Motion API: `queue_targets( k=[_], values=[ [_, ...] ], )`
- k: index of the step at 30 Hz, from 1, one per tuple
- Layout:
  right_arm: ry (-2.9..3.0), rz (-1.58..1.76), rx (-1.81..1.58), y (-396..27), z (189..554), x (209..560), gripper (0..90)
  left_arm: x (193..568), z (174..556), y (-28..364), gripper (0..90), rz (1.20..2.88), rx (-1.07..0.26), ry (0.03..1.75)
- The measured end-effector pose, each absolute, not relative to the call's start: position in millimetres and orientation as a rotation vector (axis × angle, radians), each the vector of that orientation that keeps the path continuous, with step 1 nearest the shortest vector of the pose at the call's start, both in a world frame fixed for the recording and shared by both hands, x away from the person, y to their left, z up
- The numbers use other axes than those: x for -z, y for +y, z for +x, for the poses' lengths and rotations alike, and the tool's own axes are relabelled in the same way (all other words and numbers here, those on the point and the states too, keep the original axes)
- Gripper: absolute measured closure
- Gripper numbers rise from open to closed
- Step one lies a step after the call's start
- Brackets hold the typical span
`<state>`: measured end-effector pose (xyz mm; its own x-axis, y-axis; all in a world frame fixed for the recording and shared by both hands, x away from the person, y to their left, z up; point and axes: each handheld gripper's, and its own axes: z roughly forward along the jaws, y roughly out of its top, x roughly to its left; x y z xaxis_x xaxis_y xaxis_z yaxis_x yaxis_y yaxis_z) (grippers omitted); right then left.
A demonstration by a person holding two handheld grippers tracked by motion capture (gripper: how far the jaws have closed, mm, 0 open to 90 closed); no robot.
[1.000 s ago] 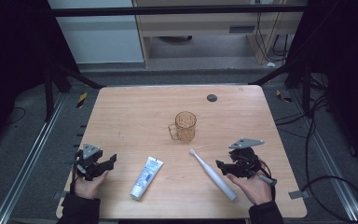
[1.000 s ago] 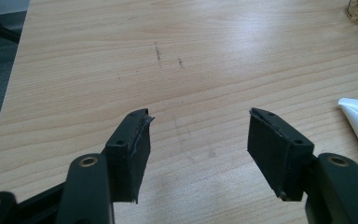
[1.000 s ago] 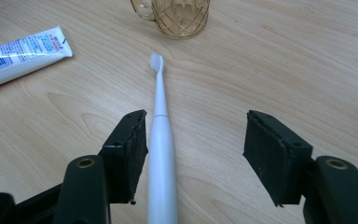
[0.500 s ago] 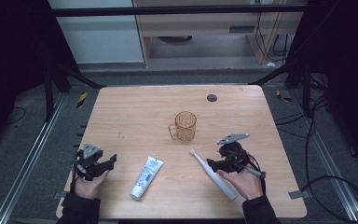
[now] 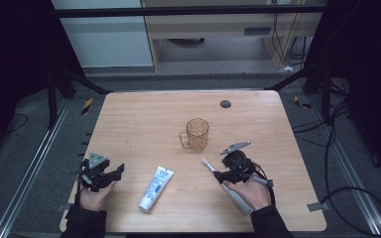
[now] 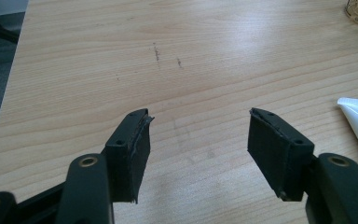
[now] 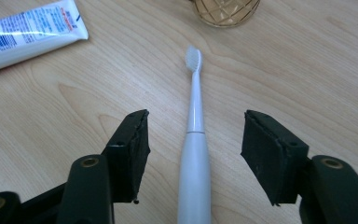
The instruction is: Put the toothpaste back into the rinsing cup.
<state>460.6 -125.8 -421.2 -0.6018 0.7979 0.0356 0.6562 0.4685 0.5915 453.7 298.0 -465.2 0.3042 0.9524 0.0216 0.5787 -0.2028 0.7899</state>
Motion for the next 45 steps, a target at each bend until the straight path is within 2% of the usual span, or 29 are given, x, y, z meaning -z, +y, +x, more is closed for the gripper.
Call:
queue_targets(
  k=[45],
  values=[
    [2.636, 1.329, -0.55, -125, 470, 464, 59.7, 466, 455, 295, 38.7, 1.906, -0.695, 1.357]
  ],
)
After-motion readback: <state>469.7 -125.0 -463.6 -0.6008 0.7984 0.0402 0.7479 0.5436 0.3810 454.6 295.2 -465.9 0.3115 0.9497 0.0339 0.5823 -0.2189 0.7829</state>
